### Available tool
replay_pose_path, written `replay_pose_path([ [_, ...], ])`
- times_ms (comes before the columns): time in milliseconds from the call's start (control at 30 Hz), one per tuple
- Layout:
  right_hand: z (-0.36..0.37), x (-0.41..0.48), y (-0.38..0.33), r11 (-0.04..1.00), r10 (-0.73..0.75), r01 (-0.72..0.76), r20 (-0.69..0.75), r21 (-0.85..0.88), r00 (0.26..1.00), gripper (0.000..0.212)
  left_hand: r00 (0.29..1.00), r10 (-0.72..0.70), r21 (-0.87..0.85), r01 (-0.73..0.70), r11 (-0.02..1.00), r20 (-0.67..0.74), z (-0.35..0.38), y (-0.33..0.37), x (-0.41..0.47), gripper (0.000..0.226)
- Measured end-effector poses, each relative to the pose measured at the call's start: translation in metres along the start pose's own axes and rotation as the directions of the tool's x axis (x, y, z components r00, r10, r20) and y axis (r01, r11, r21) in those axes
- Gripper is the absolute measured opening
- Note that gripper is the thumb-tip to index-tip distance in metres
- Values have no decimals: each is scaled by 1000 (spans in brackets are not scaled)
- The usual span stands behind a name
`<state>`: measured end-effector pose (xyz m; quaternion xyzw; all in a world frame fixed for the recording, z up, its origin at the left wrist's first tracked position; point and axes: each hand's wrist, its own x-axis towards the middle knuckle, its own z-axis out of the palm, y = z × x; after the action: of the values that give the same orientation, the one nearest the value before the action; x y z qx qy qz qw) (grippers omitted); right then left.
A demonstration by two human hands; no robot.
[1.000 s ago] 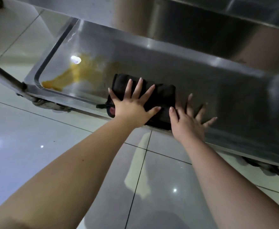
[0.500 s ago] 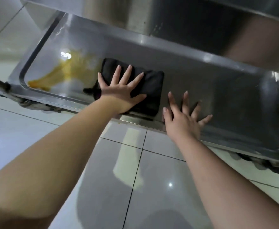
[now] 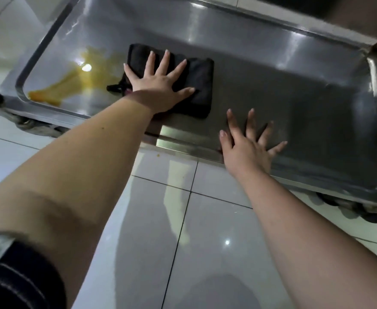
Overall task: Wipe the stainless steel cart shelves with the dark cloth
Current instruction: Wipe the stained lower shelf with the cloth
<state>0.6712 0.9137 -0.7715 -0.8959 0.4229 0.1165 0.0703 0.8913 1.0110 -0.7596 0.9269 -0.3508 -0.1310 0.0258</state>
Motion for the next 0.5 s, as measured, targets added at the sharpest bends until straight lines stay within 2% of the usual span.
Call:
replay_pose_path([
  [267, -2, -2, -1, 1000, 10, -9, 15, -14, 1000, 53, 990, 60, 57, -67, 996, 127, 10, -34, -85, 75],
  [500, -7, -3, -6, 999, 49, -48, 62, -16, 997, 52, 1000, 25, 86, -26, 996, 17, 14, -66, -95, 71],
])
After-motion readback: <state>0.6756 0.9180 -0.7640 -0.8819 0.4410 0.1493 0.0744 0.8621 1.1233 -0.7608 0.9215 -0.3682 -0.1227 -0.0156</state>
